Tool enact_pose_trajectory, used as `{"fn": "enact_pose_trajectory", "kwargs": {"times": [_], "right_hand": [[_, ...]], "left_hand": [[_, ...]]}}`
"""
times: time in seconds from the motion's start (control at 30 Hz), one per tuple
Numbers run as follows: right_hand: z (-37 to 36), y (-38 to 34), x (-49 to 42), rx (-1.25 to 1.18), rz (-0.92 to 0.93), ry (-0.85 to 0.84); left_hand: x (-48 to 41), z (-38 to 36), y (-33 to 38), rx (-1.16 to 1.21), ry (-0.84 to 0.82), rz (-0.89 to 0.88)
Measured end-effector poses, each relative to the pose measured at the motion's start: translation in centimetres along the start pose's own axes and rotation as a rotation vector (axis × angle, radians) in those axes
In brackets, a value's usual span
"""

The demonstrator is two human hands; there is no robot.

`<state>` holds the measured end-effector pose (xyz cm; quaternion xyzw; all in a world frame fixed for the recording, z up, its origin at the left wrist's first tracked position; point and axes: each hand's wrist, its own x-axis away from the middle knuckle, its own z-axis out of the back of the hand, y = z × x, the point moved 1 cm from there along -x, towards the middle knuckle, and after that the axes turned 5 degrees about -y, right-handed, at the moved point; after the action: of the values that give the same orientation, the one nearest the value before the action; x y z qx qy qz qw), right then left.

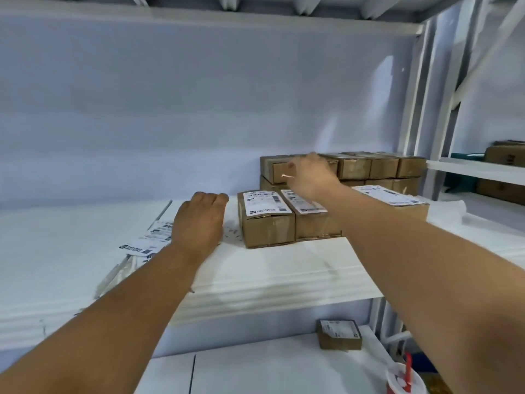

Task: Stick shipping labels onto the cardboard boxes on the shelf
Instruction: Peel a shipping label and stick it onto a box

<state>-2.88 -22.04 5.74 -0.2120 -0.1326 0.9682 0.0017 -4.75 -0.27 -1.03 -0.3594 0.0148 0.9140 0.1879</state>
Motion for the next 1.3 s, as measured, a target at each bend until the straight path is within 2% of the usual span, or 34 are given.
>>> {"fn": "enact_pose_trajectory", "kwargs": {"times": [0.13,0.27,0.63,0.93,1.3], "right_hand": [[-1.3,-0.8,-3.3,0.046,-0.100,-0.022],[-3.3,-1.1,-5.9,0.116,-0.155,-0.109],[-3.8,-1.4,-7.9,0.072,-0.256,-0.050],[-4.1,-0.9,-7.7,0.294,-0.251,-0.027],[-4.1,-0.9,-7.9,0.218,-0.247,-0.031]], "left_hand": [[-0.2,-0.7,1.0,-0.116,-0.144,0.001],[-0.3,-1.1,0.7,-0.205,-0.192,0.032],[-0.5,-1.3,0.7,-0.168,-0.176,0.063],[-0.4,-1.3,0.6,-0.129,-0.165,0.089],[-0.5,-1.5,0.6,-0.112,-0.160,0.086]]}}
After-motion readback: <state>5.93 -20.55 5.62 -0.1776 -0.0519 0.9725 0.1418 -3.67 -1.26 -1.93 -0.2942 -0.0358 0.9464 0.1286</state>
